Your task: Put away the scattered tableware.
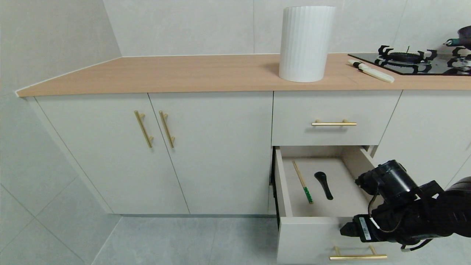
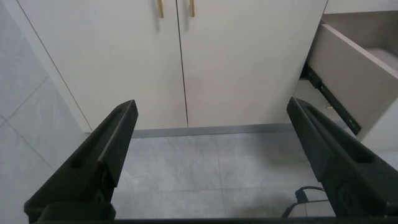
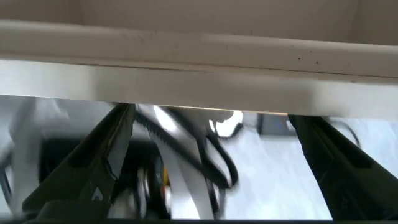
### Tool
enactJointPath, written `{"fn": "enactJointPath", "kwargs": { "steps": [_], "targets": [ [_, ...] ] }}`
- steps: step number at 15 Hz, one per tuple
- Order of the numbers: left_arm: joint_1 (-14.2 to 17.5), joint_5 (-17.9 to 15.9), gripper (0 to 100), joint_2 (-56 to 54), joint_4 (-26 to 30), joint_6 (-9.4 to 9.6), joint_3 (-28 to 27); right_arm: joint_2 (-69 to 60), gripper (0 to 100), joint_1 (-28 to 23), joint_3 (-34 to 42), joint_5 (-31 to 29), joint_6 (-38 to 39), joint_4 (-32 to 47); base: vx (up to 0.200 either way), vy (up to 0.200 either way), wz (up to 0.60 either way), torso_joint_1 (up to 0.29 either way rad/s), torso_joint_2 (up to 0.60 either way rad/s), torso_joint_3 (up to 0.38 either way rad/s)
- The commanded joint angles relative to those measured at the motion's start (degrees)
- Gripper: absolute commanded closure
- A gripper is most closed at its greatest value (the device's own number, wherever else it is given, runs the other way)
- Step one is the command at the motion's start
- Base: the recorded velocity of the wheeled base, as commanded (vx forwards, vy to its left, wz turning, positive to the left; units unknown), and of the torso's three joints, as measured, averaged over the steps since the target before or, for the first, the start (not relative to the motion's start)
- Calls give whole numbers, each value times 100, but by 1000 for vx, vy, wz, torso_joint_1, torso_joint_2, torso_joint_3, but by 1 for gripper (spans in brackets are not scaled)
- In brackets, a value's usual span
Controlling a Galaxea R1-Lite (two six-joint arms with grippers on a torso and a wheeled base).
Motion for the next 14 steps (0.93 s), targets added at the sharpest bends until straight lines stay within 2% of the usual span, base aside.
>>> {"fn": "enactJointPath", "kwargs": {
  "steps": [1, 4, 10, 14],
  "targets": [
    [1, 1, 0, 0, -2, 0, 0, 234, 0, -124, 221, -105, -5, -542, 0, 0, 0, 0, 0, 0],
    [1, 1, 0, 0, -2, 0, 0, 568, 0, -141, 493, -456, 13, -1659, 0, 0, 0, 0, 0, 0],
    [1, 1, 0, 0, -2, 0, 0, 1236, 0, -607, 590, -482, 162, -3276, 0, 0, 0, 0, 0, 0],
    [1, 1, 0, 0, -2, 0, 0, 1904, 0, -783, 625, -491, 48, -4700, 0, 0, 0, 0, 0, 0]
  ]
}}
